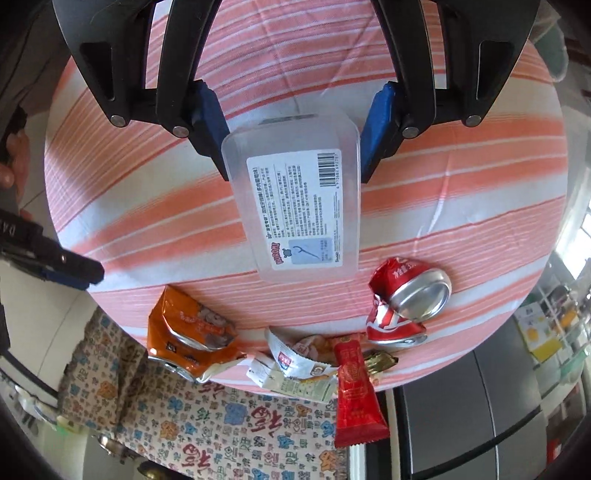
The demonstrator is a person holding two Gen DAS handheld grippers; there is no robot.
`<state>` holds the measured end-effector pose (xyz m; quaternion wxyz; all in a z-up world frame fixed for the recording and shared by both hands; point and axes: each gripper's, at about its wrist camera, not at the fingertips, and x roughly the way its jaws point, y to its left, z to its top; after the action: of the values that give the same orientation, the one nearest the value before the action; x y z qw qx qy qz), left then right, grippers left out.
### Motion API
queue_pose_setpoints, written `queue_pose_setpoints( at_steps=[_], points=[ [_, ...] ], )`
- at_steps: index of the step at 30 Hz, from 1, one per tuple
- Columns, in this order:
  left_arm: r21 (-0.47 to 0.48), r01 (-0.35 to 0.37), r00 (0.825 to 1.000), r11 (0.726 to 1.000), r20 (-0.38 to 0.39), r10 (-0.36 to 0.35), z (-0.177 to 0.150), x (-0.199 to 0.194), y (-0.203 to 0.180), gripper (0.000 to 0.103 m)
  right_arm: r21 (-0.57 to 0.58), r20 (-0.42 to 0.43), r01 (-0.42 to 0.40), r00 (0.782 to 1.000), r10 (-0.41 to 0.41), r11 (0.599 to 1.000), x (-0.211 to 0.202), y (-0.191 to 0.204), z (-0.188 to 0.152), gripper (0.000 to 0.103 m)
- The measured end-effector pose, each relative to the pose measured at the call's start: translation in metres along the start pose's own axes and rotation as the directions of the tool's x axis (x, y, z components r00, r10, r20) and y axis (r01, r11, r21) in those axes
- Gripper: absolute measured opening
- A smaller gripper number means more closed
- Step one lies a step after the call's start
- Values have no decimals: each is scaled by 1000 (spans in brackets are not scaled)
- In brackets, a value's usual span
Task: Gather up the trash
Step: 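Grasp the clear plastic box with the left gripper while the right grasps the crushed orange can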
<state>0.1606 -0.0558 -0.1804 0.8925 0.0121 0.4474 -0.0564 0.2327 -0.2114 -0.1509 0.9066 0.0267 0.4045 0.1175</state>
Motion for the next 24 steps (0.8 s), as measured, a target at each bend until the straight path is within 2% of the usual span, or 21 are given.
queue_pose_setpoints(
  at_steps=[4,10,12,13,14,16,19,21,24],
  points=[
    [26,4,1000,1000,25,-5,1,3,0,67,-3,35,-4,999,4,1000,6,16,29,78],
    [21,26,998,999,49,-27,-1,2,5,69,-34,-7,46,999,-46,998,46,45,58,78],
    [15,32,998,999,51,-33,-1,2,6,69,32,-25,37,999,-36,999,56,41,62,59],
    [12,34,998,999,51,-35,-1,2,6,69,69,-31,33,999,-31,997,58,38,62,42],
    [10,37,998,999,52,-37,-1,2,7,69,112,-19,18,1000,-16,994,56,35,61,31],
    [5,41,998,999,52,-41,-1,1,8,69,191,-22,-13,1000,18,982,51,29,56,27],
    [-1,41,998,999,53,-41,-2,1,9,69,348,-28,-103,992,120,932,36,19,39,27],
    [-3,39,998,999,53,-39,-3,0,9,69,473,-35,-170,977,212,864,27,11,19,27],
    [-8,40,998,999,54,-39,-4,-1,10,69,583,-60,-187,961,271,791,13,1,-17,27]
  ],
)
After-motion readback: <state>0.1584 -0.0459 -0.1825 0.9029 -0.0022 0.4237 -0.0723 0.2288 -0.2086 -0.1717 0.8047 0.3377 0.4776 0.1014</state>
